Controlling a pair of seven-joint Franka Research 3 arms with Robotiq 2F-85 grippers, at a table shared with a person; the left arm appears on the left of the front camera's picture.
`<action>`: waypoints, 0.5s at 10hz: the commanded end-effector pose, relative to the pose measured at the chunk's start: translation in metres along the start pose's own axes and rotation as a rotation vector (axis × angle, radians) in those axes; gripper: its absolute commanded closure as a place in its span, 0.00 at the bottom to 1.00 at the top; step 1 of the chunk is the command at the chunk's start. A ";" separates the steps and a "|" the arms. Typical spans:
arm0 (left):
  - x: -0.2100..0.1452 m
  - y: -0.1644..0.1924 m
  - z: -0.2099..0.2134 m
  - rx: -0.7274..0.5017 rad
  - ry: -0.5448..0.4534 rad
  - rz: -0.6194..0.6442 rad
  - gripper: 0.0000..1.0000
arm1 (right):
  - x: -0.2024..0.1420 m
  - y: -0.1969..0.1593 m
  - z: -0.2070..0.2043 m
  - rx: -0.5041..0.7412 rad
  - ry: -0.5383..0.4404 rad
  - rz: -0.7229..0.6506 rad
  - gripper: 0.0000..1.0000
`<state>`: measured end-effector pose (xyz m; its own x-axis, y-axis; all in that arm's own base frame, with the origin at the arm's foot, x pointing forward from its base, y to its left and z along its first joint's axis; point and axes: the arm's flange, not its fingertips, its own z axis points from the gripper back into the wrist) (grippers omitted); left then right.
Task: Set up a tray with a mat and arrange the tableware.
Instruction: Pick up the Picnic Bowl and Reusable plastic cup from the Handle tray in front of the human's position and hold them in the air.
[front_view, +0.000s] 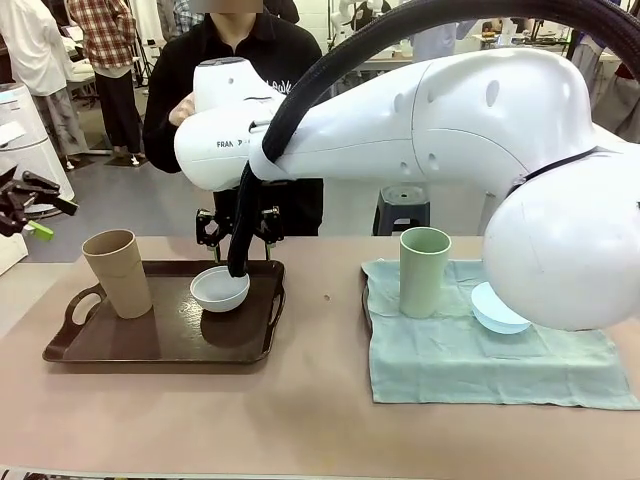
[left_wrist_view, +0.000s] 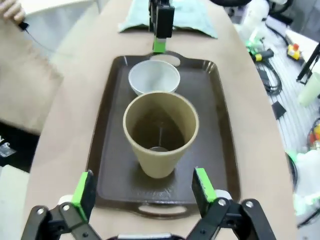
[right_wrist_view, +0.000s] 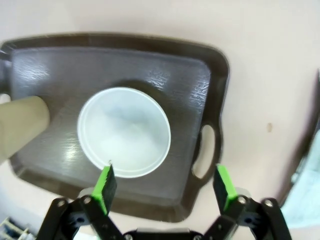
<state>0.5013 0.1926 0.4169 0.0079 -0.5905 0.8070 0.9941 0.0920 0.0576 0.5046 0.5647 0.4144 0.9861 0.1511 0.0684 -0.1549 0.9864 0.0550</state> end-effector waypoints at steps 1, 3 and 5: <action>-0.032 0.001 -0.024 -0.019 -0.163 -0.045 0.00 | -0.001 -0.001 0.000 -0.002 0.008 0.001 0.00; -0.044 0.002 -0.040 -0.133 -0.175 0.063 0.00 | -0.001 -0.001 0.000 -0.002 0.008 0.001 0.00; -0.045 -0.004 -0.026 -0.023 -0.137 -0.012 0.00 | -0.001 -0.001 0.000 -0.002 0.008 0.001 0.00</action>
<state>0.5022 0.1923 0.3495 0.0008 -0.4471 0.8945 0.9990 0.0402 0.0192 0.5045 0.5647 0.4143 0.9862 0.1511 0.0682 -0.1549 0.9864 0.0549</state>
